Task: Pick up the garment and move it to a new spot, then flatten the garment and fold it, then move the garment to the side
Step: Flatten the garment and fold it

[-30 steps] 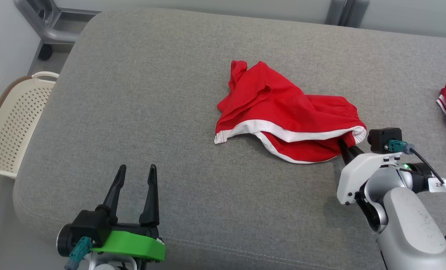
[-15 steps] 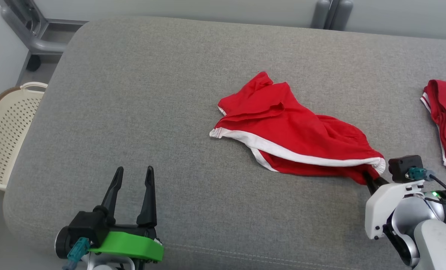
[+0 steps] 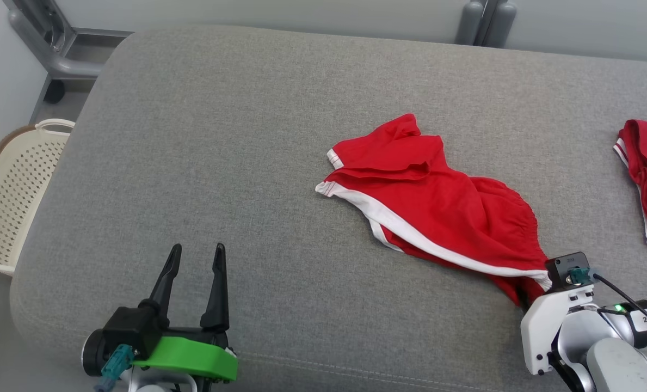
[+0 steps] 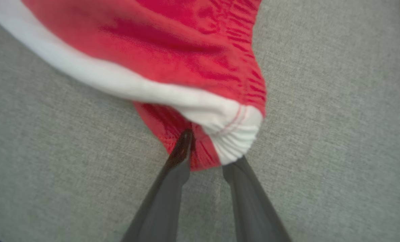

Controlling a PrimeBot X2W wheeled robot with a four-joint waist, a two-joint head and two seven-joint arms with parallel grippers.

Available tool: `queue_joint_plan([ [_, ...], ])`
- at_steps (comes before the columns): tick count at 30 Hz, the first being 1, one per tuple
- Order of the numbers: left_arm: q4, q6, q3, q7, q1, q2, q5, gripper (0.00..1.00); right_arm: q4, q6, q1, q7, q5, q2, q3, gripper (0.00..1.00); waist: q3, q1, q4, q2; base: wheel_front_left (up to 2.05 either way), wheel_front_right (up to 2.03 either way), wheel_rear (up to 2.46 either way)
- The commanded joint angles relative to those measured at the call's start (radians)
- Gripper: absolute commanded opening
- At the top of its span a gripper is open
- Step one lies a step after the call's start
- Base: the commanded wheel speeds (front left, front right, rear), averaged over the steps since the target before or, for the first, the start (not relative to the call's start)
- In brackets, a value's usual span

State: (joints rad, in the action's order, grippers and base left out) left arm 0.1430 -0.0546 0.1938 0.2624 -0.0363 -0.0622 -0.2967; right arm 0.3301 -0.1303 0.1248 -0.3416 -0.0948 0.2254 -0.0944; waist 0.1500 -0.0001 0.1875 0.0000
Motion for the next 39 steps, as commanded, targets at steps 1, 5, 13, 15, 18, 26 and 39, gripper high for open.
queue_joint_plan([
  [1,0.003,-0.004,-0.008,0.003,-0.005,-0.002,0.009,1.00,0.023,-0.001,-0.027,-0.005,-0.006,-0.005,-0.010,1.00,-0.007,0.0001,0.000,0.0000,0.00,0.00,0.00],
  [5,0.005,0.002,-0.018,0.003,0.006,-0.007,0.012,1.00,-0.002,-0.001,-0.055,-0.003,-0.022,0.009,-0.001,1.00,-0.020,0.0001,-0.007,0.0000,0.00,0.00,0.00],
  [13,0.012,0.023,-0.041,0.001,0.023,-0.026,0.021,1.00,-0.144,0.000,-0.121,0.036,-0.050,0.010,0.066,1.00,-0.043,0.0001,-0.037,0.0000,0.00,0.00,0.00],
  [15,0.010,0.030,-0.044,-0.004,0.025,-0.029,0.018,1.00,-0.186,0.000,-0.150,0.031,-0.051,0.013,0.077,1.00,-0.047,0.0001,-0.048,0.0000,0.00,0.00,0.00],
  [18,0.006,0.037,-0.050,-0.016,0.030,-0.036,0.010,1.00,-0.247,0.000,-0.189,0.013,-0.055,0.013,0.089,1.00,-0.053,0.0001,-0.064,0.0000,0.00,0.00,0.00],
  [26,-0.018,0.076,-0.083,-0.032,0.036,-0.058,-0.002,1.00,-0.382,0.000,-0.198,0.145,-0.063,-0.068,0.168,1.00,-0.075,0.0001,-0.110,0.0000,0.00,0.00,0.00],
  [39,-0.017,0.102,-0.099,-0.096,0.086,-0.100,-0.008,1.00,-0.222,0.000,-0.114,0.527,-0.097,-0.173,0.115,1.00,-0.158,0.0001,-0.124,0.0000,0.00,0.00,0.00],
])
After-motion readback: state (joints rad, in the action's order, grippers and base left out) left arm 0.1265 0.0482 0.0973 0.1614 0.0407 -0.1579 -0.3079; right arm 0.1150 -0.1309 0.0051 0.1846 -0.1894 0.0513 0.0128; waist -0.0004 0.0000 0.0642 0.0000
